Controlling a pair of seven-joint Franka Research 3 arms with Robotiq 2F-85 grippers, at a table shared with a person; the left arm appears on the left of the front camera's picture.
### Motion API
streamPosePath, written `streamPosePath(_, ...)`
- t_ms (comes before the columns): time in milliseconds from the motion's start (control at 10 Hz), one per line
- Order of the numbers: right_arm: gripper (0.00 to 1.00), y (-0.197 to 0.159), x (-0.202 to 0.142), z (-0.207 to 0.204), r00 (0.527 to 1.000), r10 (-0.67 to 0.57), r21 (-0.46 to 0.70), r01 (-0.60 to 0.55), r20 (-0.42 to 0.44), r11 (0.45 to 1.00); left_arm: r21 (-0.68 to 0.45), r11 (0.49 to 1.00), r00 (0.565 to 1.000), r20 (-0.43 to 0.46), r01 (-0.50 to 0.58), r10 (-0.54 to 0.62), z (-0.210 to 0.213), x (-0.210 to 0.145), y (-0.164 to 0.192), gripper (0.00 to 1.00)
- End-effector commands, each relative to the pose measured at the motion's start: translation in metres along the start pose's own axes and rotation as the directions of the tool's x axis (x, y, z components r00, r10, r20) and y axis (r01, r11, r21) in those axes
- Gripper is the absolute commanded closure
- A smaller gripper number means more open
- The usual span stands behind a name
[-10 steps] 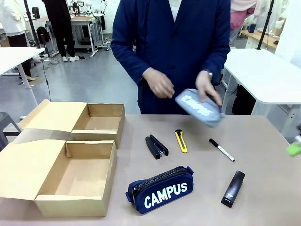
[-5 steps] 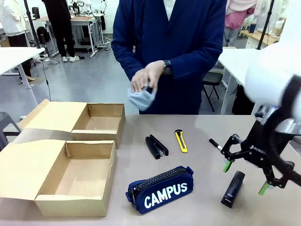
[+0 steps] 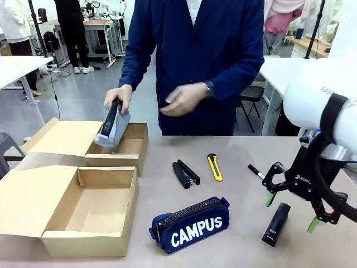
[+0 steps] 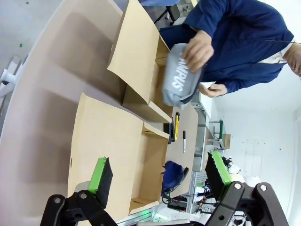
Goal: Place items inside the box.
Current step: Pick up a Pencil pouch or Stapler and place it inside the Mailer Box closest to the robot.
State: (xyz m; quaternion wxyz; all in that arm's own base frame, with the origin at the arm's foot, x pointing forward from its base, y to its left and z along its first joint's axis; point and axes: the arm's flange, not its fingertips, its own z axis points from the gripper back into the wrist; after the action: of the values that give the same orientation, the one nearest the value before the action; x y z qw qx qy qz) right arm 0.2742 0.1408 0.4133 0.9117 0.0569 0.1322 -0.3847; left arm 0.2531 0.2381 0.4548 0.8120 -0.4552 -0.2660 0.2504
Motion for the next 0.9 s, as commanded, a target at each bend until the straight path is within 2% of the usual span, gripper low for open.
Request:
streamPosePath(0, 0.00, 0.005, 0.029, -0.023, 0.998, 0.068, -0.025, -0.068, 0.004, 0.997, -0.024, 0.999, 1.000, 0.008, 0.021, -0.021, -0.001, 0.001, 0.001, 0.00)
streamPosePath(100, 0.00, 0.009, 0.037, -0.035, 0.996, 0.084, -0.041, -0.084, 0.001, 0.996, -0.024, 0.999, 1.000, 0.008, 0.021, -0.021, -0.001, 0.001, 0.001, 0.00)
streamPosePath(400, 0.00, 0.013, 0.062, -0.067, 1.000, 0.029, -0.072, -0.028, 0.011, 0.997, -0.024, 0.999, 1.000, 0.008, 0.021, -0.021, -0.001, 0.001, 0.001, 0.00)
streamPosePath(600, 0.00, 0.014, 0.071, -0.085, 0.999, 0.029, 0.011, -0.029, 0.025, 1.000, -0.024, 0.999, 1.000, 0.008, 0.021, -0.021, -0.001, 0.001, 0.001, 0.00)
streamPosePath(800, 0.00, 0.015, 0.073, -0.094, 0.999, 0.024, 0.036, -0.025, 0.045, 0.999, -0.024, 0.999, 1.000, 0.008, 0.021, -0.021, -0.001, 0.001, 0.001, 0.00)
